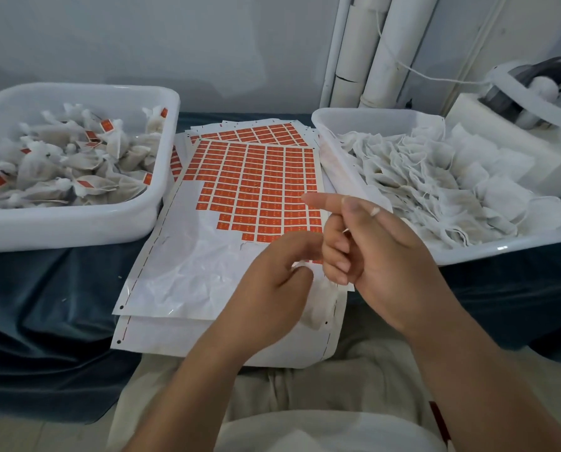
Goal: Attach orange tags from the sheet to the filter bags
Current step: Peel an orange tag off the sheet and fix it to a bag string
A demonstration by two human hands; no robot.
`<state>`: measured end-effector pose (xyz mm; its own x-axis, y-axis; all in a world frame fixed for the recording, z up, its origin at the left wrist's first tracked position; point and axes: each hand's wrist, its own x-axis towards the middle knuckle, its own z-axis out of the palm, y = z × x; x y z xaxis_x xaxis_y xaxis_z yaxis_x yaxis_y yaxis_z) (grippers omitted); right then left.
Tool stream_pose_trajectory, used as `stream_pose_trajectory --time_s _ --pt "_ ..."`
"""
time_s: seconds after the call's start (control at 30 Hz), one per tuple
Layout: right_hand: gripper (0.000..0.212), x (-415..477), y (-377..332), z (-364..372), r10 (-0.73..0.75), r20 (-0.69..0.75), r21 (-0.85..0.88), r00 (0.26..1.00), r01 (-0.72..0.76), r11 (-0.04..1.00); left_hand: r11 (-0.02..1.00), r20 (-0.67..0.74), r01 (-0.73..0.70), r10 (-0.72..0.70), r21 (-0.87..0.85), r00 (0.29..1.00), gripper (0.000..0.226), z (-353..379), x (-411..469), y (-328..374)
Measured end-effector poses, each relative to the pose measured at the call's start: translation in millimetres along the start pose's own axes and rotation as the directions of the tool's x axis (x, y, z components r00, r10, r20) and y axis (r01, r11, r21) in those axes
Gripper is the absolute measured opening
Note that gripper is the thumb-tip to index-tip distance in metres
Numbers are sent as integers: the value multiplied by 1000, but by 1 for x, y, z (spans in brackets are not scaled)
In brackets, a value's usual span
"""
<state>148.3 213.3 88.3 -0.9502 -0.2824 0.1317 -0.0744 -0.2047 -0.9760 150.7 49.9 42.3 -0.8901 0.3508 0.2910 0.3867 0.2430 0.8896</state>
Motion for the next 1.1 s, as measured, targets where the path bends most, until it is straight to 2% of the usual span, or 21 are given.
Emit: stream_pose_trajectory --time_s 0.1,0.2,0.27,0.33,0.4,0.47,0.5,0.57,0.63,0.7,0.77,0.83,0.9,0.97,1.03,1.07,1.1 --pt "38 -3 -3 4 -72 -8 -145 997 70 987 999 63 -36 36 -1 997 46 -1 1 -1" --pt "35 -5 -5 6 -152 -28 -297 988 137 945 997 107 49 -42 -64 993 40 -1 1 -3" --pt "33 -5 -7 5 -200 -59 -373 978 165 913 991 86 123 -118 -47 989 39 -1 4 -6" --pt "34 -5 -9 1 -211 -80 -396 974 163 904 983 -49 164 -161 83 986 23 0 8 -16" --pt "35 -4 -11 -4 -198 -80 -399 977 151 905 936 -258 251 -187 247 948 16 1 12 -26" --pt "37 -4 -12 -7 -191 -79 -419 978 141 897 881 -424 289 -115 374 898 14 -2 13 -36" --pt "38 -4 -12 -7 -188 -79 -424 979 138 895 852 -460 274 -45 445 887 15 -4 12 -40" --pt "39 -3 -11 -8 -184 -75 -415 980 137 899 772 -427 204 95 602 899 20 -9 11 -46" --pt "39 -3 -11 -9 -180 -74 -391 981 138 910 675 -310 121 167 728 936 20 -14 13 -48" --pt "39 -2 -10 -10 -180 -78 -367 981 139 920 618 -179 97 72 780 981 19 -18 14 -44" --pt "39 -2 -10 -12 -175 -84 -346 981 136 928 585 -97 118 -67 803 993 24 -22 13 -40" --pt "39 -1 -10 -14 -158 -90 -329 983 121 937 592 -65 141 -148 793 987 29 -28 10 -36" --pt "40 0 -10 -15 -141 -102 -314 985 103 944 616 -50 145 -168 774 984 31 -33 6 -31" --pt "41 0 -12 -14 -133 -114 -294 985 95 951 641 -106 132 -79 756 991 30 -32 6 -23" --pt "41 -1 -13 -11 -131 -107 -262 986 99 960 748 -205 132 5 650 979 35 -29 6 -11" --pt "41 -3 -14 -9 -130 -94 -238 987 104 966 834 -207 123 -11 537 978 43 -26 6 -3" --pt "42 -4 -14 -7 -129 -80 -214 988 109 971 909 -151 97 -39 405 988 51 -21 4 3"
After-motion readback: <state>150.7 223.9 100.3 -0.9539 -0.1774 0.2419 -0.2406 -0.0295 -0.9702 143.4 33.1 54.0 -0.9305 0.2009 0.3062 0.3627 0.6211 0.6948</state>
